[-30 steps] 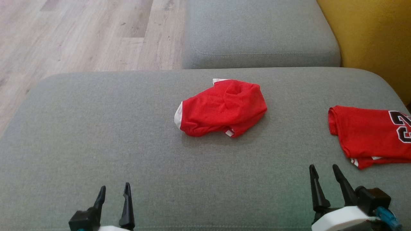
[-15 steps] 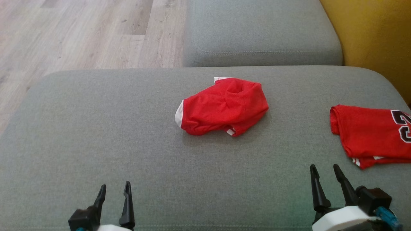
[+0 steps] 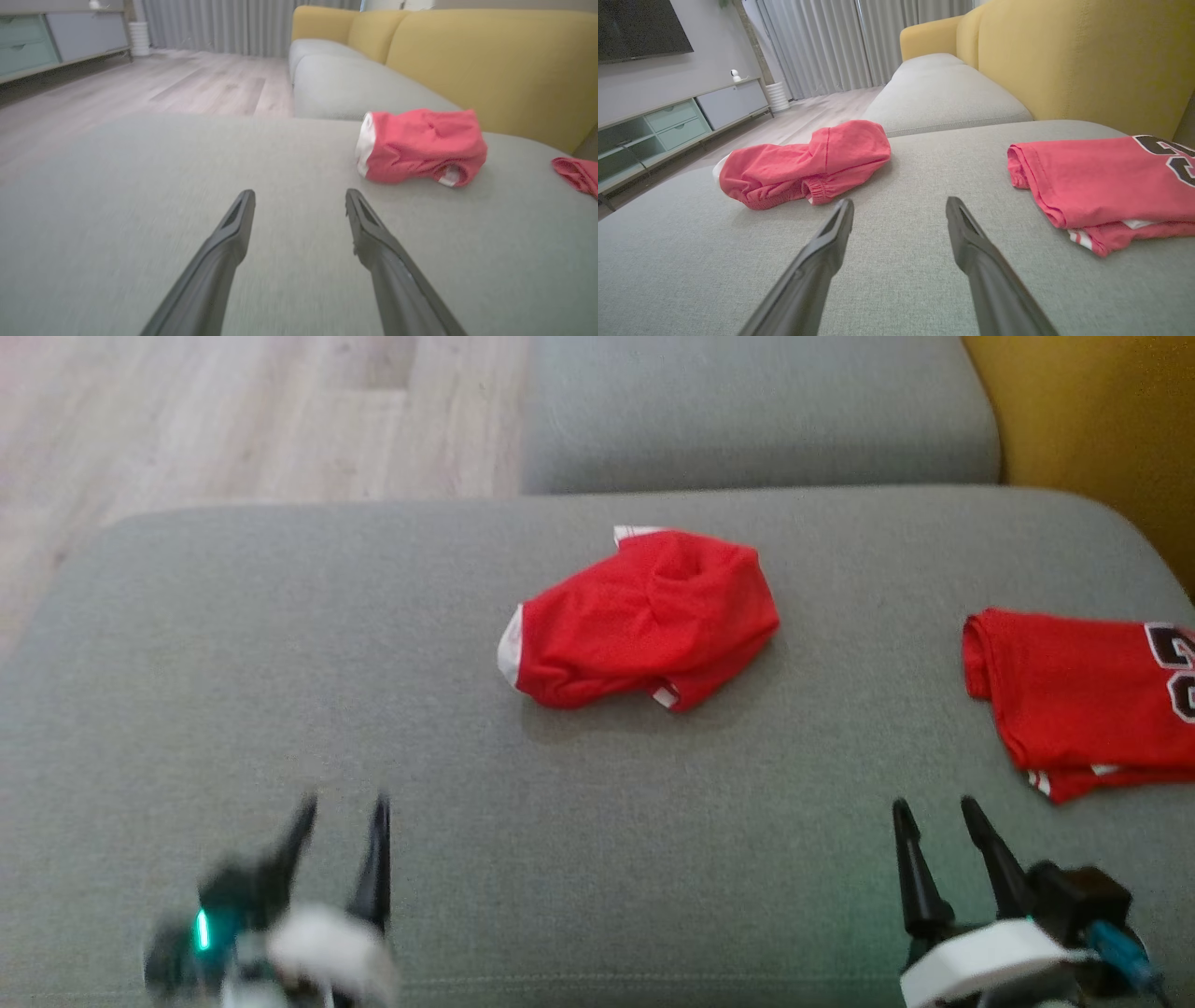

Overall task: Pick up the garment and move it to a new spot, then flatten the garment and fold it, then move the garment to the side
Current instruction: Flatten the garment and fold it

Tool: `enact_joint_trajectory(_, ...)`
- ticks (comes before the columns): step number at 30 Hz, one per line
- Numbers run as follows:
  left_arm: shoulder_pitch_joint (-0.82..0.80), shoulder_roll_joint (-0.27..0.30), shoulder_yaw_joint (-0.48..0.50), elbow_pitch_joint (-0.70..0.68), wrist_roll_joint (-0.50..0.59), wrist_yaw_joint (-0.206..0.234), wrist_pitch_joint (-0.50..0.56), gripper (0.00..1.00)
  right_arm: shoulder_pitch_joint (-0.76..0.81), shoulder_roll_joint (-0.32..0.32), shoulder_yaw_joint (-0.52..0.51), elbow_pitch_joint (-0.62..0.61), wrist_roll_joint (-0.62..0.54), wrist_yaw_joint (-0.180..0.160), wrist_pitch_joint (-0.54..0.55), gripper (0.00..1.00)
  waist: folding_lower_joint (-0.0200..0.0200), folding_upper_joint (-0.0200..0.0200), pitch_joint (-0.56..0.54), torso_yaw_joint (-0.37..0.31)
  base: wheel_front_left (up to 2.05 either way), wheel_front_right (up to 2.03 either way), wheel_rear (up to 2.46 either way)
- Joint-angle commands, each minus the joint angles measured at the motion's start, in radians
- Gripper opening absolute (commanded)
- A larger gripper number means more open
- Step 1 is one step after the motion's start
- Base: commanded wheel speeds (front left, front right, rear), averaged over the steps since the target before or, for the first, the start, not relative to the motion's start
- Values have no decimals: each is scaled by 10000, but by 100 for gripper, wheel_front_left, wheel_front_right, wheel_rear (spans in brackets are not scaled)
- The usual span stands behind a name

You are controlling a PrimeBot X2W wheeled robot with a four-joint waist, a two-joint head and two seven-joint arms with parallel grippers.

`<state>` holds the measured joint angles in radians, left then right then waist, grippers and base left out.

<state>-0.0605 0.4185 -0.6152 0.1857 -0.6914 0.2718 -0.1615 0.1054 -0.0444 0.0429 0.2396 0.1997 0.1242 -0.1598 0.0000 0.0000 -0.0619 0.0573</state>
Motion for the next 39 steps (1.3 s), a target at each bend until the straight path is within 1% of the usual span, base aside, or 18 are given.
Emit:
enact_joint_trajectory(1, -1678, 429, 411, -416, 233, -204, 207, 100, -732, -58, 295, -426, -135, 65, 34, 100, 0, 0, 278, -207, 0, 0, 0)
enact_joint_trajectory(6, -4366, 965, 308, -145, 461, -1141, 1749, 100, -1143, -58, 530, -667, -248, 65, 178, 100, 0, 0, 985, -732, 0, 0, 0)
enact_joint_trajectory(9, -5754, 893, 298, 379, 134, -1747, 2756, 100, -1459, -58, 720, -775, -236, 65, 177, 100, 0, 0, 1506, -1128, 0, 0, 0)
enact_joint_trajectory(10, -5754, 893, 298, 379, 134, -1747, 2756, 100, -1459, -58, 720, -775, -236, 65, 177, 100, 0, 0, 1506, -1128, 0, 0, 0)
enact_joint_trajectory(13, -6858, 793, 235, 1238, -70, -2163, 3592, 100, -1796, -58, 953, -829, -170, 65, 136, 100, 0, 0, 2053, -1590, 0, 0, 0)
enact_joint_trajectory(16, -7679, 725, 47, 2228, -50, -2468, 4234, 100, -2158, -58, 1150, -796, -75, 65, 23, 100, 0, 0, 2560, -2055, 0, 0, 0)
enact_joint_trajectory(18, -8043, 645, -18, 2853, -133, -2645, 4571, 100, -2384, -58, 1280, -739, -18, 65, -70, 100, 0, 0, 2864, -2358, 0, 0, 0)
enact_joint_trajectory(25, -8717, 536, -52, 4498, -443, -3226, 5037, 100, -2994, -58, 1639, -490, 228, 65, -396, 100, 0, 0, 3628, -3236, 0, 0, 0)
enact_joint_trajectory(29, -8839, 505, -162, 5024, -561, -3487, 5229, 100, -3085, -58, 1759, -288, 333, 65, -545, 100, 0, 0, 3769, -3503, 0, 0, 0)
enact_joint_trajectory(33, -8974, 408, -240, 5356, -685, -3645, 5350, 100, -3131, -58, 1792, -116, 384, 65, -652, 100, 0, 0, 3774, -3625, 0, 0, 0)
enact_joint_trajectory(34, -8998, 283, -274, 5461, -817, -3721, 5442, 82, -3149, -58, 1795, -38, 399, 65, -691, 100, 0, 0, 3732, -3648, 0, 0, 0)
enact_joint_trajectory(35, -9009, 239, -315, 5498, -833, -3747, 5460, 47, -3156, -58, 1796, -3, 409, 65, -709, 100, 0, 0, 3707, -3654, 0, 0, 0)
enact_joint_trajectory(36, -9009, 209, -380, 5541, -831, -3775, 5499, 22, -3162, -58, 1798, 31, 420, 65, -726, 100, 0, 0, 3675, -3657, 0, 0, 0)
enact_joint_trajectory(37, -9004, 189, -435, 5580, -833, -3802, 5515, 0, -3167, -58, 1806, 60, 435, 65, -743, 100, 0, 0, 3637, -3660, 0, 0, 0)
enact_joint_trajectory(39, -9013, 193, -542, 5616, -762, -3844, 5398, 0, -3178, -58, 1825, 107, 457, 65, -769, 100, 0, 0, 3565, -3666, 0, 0, 0)
